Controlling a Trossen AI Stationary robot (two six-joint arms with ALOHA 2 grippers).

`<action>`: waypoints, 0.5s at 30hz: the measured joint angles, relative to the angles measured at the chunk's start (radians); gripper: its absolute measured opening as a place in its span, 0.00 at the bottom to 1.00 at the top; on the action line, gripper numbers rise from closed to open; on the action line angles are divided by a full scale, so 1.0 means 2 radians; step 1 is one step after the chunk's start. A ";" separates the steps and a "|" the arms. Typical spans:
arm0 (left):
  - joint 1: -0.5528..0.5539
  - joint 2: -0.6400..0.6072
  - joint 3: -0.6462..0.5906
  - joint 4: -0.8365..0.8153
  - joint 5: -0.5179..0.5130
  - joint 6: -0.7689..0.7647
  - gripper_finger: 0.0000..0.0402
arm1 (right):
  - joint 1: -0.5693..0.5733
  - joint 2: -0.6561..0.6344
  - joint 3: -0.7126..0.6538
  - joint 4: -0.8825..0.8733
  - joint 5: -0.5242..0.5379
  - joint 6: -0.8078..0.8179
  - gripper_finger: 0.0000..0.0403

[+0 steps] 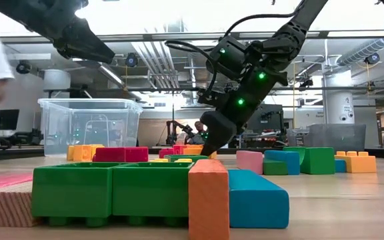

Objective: Sort blocks by size
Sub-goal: Put the yellow rectangular game piece into the black bin

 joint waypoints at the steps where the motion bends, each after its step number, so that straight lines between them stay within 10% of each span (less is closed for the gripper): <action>1: 0.000 0.000 0.000 0.000 0.000 -0.001 0.55 | 0.000 -0.006 0.000 -0.009 0.000 0.003 0.31; 9: 0.000 0.000 0.000 0.000 0.000 -0.001 0.55 | 0.000 -0.088 0.000 -0.101 0.007 0.044 0.32; 15: 0.000 0.000 0.000 0.000 0.000 -0.005 0.55 | -0.018 -0.163 -0.003 -0.198 0.112 0.083 0.32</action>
